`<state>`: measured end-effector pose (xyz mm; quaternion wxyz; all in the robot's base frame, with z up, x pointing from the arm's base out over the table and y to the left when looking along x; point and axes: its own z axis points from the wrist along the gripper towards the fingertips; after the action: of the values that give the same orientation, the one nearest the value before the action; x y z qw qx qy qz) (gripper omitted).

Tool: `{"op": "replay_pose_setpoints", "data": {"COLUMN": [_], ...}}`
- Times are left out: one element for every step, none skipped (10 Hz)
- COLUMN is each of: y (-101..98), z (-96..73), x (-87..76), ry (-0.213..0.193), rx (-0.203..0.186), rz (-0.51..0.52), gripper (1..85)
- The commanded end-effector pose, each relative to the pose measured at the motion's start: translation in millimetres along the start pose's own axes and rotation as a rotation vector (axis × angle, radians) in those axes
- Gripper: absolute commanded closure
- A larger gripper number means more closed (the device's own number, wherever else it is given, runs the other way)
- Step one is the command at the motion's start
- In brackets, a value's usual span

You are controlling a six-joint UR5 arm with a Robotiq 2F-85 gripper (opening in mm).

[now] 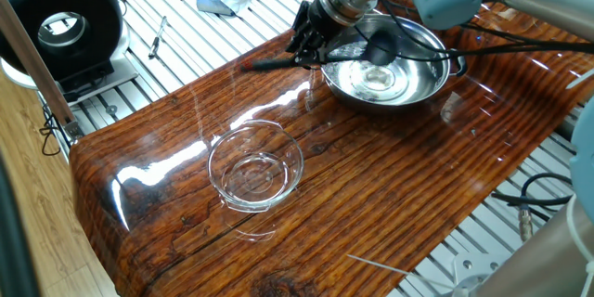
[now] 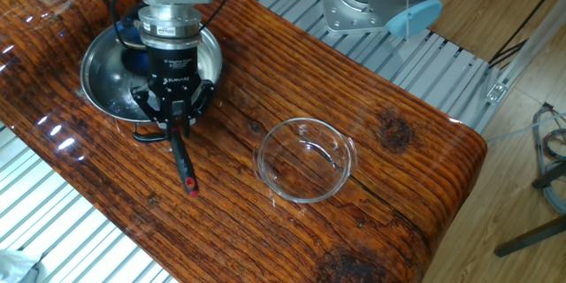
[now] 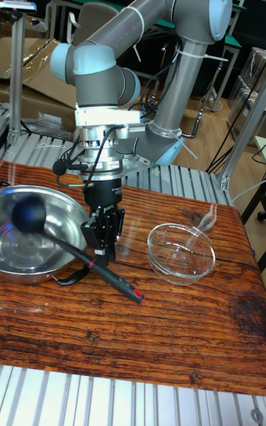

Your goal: Scoop water with a large spoon from one bowl to another

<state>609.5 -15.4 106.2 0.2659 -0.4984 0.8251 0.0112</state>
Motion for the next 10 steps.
{"op": "replay_pose_setpoints", "data": {"y": [2.4,2.4,3.2,2.9,2.5,3.4,5.7,12.4,22.6,40.1], "z": [1.2,1.4,2.0,3.5,4.4,6.9,12.2,18.6,24.0,29.9], "x": [-4.4,-1.3,-1.1,-0.4,-2.7,-2.4,-2.2,-5.0,-4.7,-5.5], "ry": [-0.017,-0.005,-0.003,0.000,0.003,0.019,0.032,0.041,0.064,0.087], "rx": [-0.021,-0.021,-0.025,-0.026,-0.031,-0.041,-0.045,-0.061,-0.089,-0.134], "rz": [0.034,0.031,0.031,0.028,0.022,0.015,0.006,0.012,0.023,0.060], "gripper": [53.7,53.3,52.0,51.0,50.0,47.7,44.3,41.0,38.0,36.0]}}
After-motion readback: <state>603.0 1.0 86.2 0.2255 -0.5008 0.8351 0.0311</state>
